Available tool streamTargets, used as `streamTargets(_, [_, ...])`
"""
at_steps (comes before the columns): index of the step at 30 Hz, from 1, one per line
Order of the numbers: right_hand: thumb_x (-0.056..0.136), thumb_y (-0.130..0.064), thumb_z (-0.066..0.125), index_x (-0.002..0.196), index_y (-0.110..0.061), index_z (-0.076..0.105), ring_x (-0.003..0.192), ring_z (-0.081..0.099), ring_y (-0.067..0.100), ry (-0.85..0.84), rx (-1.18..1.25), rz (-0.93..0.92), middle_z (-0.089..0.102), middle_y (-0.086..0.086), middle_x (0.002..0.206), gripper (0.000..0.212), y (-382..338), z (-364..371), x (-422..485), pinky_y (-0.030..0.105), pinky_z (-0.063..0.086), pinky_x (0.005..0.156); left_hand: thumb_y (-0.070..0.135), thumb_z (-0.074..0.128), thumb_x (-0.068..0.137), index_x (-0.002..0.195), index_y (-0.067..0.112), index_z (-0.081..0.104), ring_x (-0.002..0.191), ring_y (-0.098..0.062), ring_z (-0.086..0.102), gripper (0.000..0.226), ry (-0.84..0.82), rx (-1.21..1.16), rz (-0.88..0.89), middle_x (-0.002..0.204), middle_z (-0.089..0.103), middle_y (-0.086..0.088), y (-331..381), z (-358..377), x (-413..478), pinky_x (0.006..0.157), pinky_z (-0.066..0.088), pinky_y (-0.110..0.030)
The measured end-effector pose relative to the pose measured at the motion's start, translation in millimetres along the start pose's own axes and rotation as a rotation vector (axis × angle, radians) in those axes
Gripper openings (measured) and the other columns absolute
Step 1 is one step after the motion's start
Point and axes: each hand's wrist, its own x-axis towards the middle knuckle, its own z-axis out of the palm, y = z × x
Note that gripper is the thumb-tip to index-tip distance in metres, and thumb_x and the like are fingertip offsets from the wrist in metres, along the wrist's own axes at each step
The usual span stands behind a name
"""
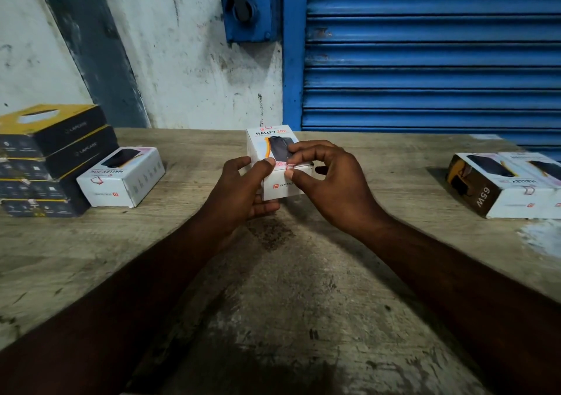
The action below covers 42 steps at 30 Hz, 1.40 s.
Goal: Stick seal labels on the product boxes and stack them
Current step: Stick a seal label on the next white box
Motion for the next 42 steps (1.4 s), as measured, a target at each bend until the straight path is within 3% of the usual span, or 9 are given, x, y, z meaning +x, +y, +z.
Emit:
streamTargets(7, [0.082,-0.018,0.081,0.098,-0.019,0.077,0.117,0.059,0.011,-0.005,-0.026,-0.054,0.07,-0.011,0.116,0.017,-2.2,-1.1,-2.0,0.037,0.047,0.099,0.041,0.063,0.096,0.138,0.015,0.048,0.081,-0.018,0.075,0.052,-0.027,0.052,0.018,0.108,0.071,-0.012,2.6,-3.0,-1.6,0.066,0.059,-0.033])
streamTargets(13, [0.081,-0.017,0.082,0.096,-0.018,0.077,0.116,0.056,0.01,-0.016,-0.104,-0.123,0.069,-0.01,0.115,0.017,-5.5,-5.3,-3.0,0.014,0.037,0.096,0.041,0.061,0.097,0.137,0.015,0.048,0.081,-0.019,0.074,0.05,-0.042,0.088,0.02,0.105,0.07,-0.011,6.2,-3.0,-5.3,0.064,0.059,-0.031])
streamTargets(16, [0.08,-0.018,0.082,0.096,-0.018,0.078,0.115,0.056,0.009,-0.02,-0.123,-0.138,0.07,-0.01,0.116,0.017,-4.8,-5.9,-2.8,0.011,0.035,0.095,0.04,0.061,0.097,0.136,0.017,0.047,0.083,-0.02,0.074,0.048,-0.045,0.094,0.014,0.105,0.069,-0.01,7.3,-2.9,-7.2,0.065,0.059,-0.032])
streamTargets(23, [0.081,-0.024,0.083,0.114,-0.022,0.074,0.114,0.057,0.011,-0.021,-0.105,-0.093,0.068,-0.011,0.117,0.035,-3.6,-6.1,-1.6,0.035,0.048,0.096,0.038,0.063,0.096,0.136,0.018,0.047,0.084,-0.02,0.074,0.048,-0.042,0.06,0.007,0.107,0.069,-0.011,9.6,-3.8,-8.8,0.065,0.059,-0.032])
streamTargets(34, [0.076,-0.026,0.088,0.109,-0.02,0.076,0.115,0.058,0.01,-0.034,-0.074,-0.087,0.069,-0.01,0.116,0.035,-2.6,-8.0,-0.6,0.033,0.048,0.096,0.038,0.066,0.094,0.138,0.02,0.046,0.079,-0.018,0.075,0.051,-0.024,0.054,0.012,0.111,0.067,-0.01,9.4,-3.0,-7.8,0.065,0.06,-0.033])
streamTargets(42, [0.077,-0.02,0.085,0.111,-0.021,0.074,0.113,0.063,0.014,-0.076,0.052,-0.036,0.067,-0.007,0.118,0.036,3.4,-7.5,3.3,0.045,0.054,0.096,0.04,0.065,0.095,0.134,0.015,0.052,0.079,-0.02,0.075,0.048,-0.046,0.058,0.005,0.101,0.073,-0.012,9.6,-6.1,-7.5,0.065,0.059,-0.032])
